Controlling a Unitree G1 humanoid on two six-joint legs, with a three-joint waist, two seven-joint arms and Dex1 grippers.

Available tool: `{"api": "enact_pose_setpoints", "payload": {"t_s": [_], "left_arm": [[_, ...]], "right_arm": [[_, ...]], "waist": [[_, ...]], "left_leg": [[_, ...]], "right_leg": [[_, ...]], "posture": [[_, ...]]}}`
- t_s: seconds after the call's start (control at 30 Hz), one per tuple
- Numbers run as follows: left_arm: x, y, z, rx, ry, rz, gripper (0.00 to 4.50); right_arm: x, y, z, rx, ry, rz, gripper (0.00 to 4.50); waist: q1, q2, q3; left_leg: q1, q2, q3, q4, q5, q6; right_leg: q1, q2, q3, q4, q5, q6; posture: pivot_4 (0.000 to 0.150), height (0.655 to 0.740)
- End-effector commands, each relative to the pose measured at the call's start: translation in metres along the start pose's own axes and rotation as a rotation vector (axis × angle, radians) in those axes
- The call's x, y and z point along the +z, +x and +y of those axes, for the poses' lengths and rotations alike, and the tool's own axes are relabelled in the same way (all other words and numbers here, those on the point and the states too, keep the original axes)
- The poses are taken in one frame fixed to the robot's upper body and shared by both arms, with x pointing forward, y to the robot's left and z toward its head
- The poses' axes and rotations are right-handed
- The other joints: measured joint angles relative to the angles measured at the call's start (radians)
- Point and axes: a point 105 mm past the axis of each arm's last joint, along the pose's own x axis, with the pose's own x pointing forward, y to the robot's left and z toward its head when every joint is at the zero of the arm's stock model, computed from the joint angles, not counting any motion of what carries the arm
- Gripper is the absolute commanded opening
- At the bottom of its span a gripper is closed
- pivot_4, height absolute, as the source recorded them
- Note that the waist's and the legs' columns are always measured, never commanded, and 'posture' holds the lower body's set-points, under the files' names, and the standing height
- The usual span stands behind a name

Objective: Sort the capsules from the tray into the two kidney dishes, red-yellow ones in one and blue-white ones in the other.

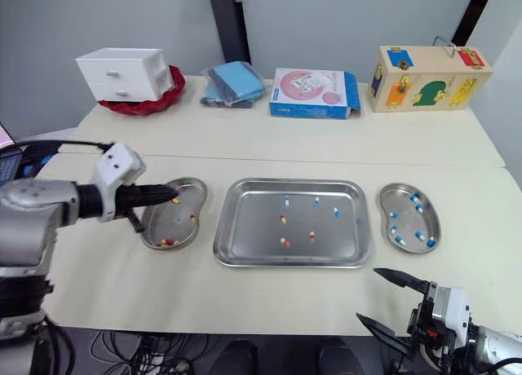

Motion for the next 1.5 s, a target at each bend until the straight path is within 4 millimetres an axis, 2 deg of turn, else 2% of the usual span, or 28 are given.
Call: {"api": "enact_pose_setpoints", "payload": {"t_s": [0.03, 0.3, 0.7, 1.07, 1.2, 1.5], "left_arm": [[0.008, -0.016, 0.003, 0.082, -0.001, -0.038, 0.04], [0.001, -0.010, -0.005, 0.110, -0.058, -0.057, 0.04], [-0.007, -0.003, -0.002, 0.099, -0.069, -0.027, 0.04], [-0.006, 0.000, -0.001, 0.072, -0.069, -0.030, 0.04], [-0.006, 0.001, -0.002, 0.057, -0.070, -0.025, 1.05], [-0.005, 0.002, 0.001, 0.064, -0.067, -0.029, 3.92]], "right_arm": [[0.007, 0.000, -0.005, 0.021, -0.008, -0.023, 4.50], [0.008, 0.006, -0.012, 0.048, -0.010, -0.027, 4.50], [0.007, 0.004, -0.010, 0.022, -0.009, -0.028, 4.50], [0.006, 0.002, -0.009, 0.009, -0.012, -0.028, 4.50], [0.005, 0.003, -0.009, 0.007, -0.014, -0.029, 4.50], [0.004, 0.004, -0.010, 0.010, -0.017, -0.029, 4.50]], "waist": [[0.005, 0.000, 0.000], [0.001, -0.001, 0.000], [-0.002, -0.001, 0.000], [-0.002, -0.001, 0.000], [-0.002, -0.001, 0.000], [-0.002, -0.001, 0.000]], "left_leg": [[0.000, 0.000, -0.001, 0.001, 0.000, 0.000], [0.000, 0.000, -0.001, 0.002, 0.000, 0.000], [0.000, 0.000, -0.001, 0.002, 0.000, 0.000], [0.000, 0.000, -0.001, 0.001, 0.000, 0.000], [0.000, 0.000, -0.001, 0.001, 0.000, 0.000], [0.000, 0.000, 0.000, 0.001, 0.000, 0.000]], "right_leg": [[0.000, 0.000, -0.001, 0.000, 0.000, 0.000], [0.000, 0.000, -0.001, 0.000, 0.000, 0.000], [0.000, 0.000, -0.001, 0.000, 0.000, 0.000], [0.000, 0.000, 0.000, 0.000, 0.000, 0.000], [0.000, 0.000, 0.000, 0.000, 0.000, 0.000], [0.000, 0.000, 0.000, 0.000, 0.000, 0.000]], "posture": [[0.150, 0.7400], [0.150, 0.7400], [0.150, 0.7400], [0.150, 0.7400], [0.150, 0.7400], [0.150, 0.7400]]}}
